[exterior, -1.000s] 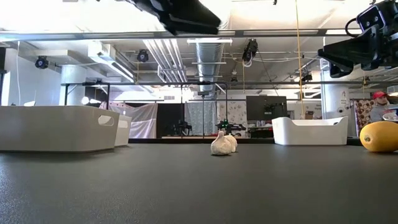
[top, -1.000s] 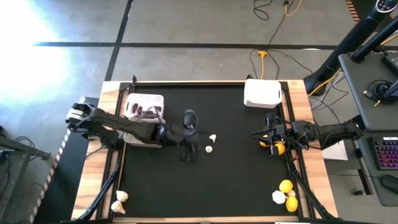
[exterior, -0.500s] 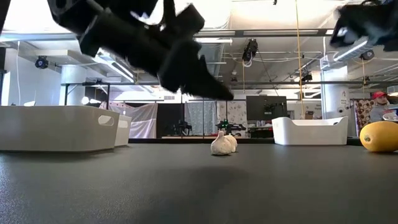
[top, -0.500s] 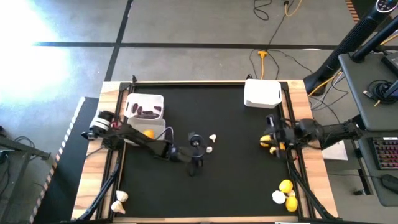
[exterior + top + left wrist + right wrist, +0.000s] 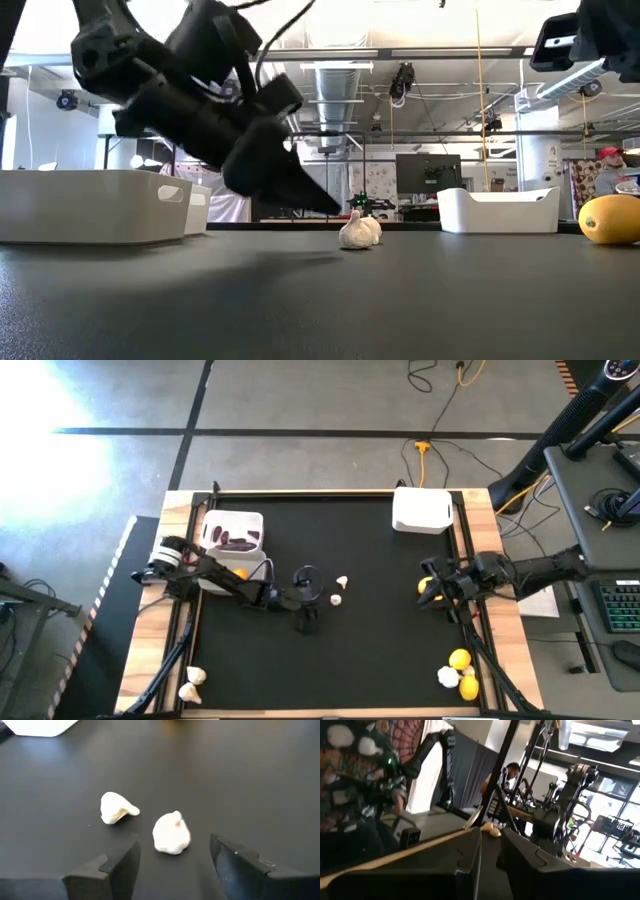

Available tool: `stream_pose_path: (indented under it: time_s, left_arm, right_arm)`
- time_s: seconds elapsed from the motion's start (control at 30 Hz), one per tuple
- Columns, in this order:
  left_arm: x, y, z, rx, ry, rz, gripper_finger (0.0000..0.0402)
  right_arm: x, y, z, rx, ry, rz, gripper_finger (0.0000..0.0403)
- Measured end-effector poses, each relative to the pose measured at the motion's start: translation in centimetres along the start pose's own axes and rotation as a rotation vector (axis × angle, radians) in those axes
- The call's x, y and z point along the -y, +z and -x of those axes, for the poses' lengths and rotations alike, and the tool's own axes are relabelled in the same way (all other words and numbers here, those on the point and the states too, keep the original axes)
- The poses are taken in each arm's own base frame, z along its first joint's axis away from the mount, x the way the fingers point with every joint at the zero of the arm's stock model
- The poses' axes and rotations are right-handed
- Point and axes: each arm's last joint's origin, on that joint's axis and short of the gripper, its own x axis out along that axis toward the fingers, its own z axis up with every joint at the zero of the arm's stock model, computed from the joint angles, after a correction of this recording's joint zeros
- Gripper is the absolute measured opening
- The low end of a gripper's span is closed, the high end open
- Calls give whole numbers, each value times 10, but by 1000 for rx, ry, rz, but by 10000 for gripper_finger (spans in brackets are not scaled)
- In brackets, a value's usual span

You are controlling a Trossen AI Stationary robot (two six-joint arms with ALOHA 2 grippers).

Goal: Sort produce into baskets
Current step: Put the garlic into the right white bin

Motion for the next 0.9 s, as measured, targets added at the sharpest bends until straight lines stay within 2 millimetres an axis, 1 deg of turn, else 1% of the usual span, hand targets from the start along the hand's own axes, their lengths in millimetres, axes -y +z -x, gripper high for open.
stream_pose_path:
  time_s: [0.1, 0.2, 0.37, 0.47, 0.5, 0.63, 0.7, 0.73, 0.83, 0.9]
  left_arm:
    - [1, -5, -14, -24, 12, -42, 206]
    - [1, -6, -35, -35, 17, -40, 183]
    - [1, 2, -70, 0, 34, -28, 113]
    - [1, 9, -83, 46, 40, -44, 73]
    - [1, 12, -85, 66, 37, -50, 67]
    - [1, 32, -89, 181, 30, -39, 64]
    - [-3, 39, -91, 208, 30, -29, 67]
    - [-5, 42, -92, 210, 37, -25, 72]
    - [-15, 50, -98, 223, 61, -11, 89]
    - [-24, 49, -102, 207, 82, -5, 97]
  right_arm:
    - [3, 3, -5, 40, -10, -43, 68]
    - [6, 2, -12, 54, -20, -70, 68]
    - [9, -9, -25, -3, -7, -102, 68]
    - [14, -7, -33, -16, -5, -164, 68]
    - [16, -6, -36, -23, -4, -182, 68]
    - [25, 2, -52, -34, -5, -220, 68]
    - [33, 11, -63, -19, -26, -233, 68]
    - [37, 12, -68, -29, -49, -241, 68]
    - [49, 12, -85, -101, -185, -249, 68]
    - [57, 6, -97, -188, -289, -259, 68]
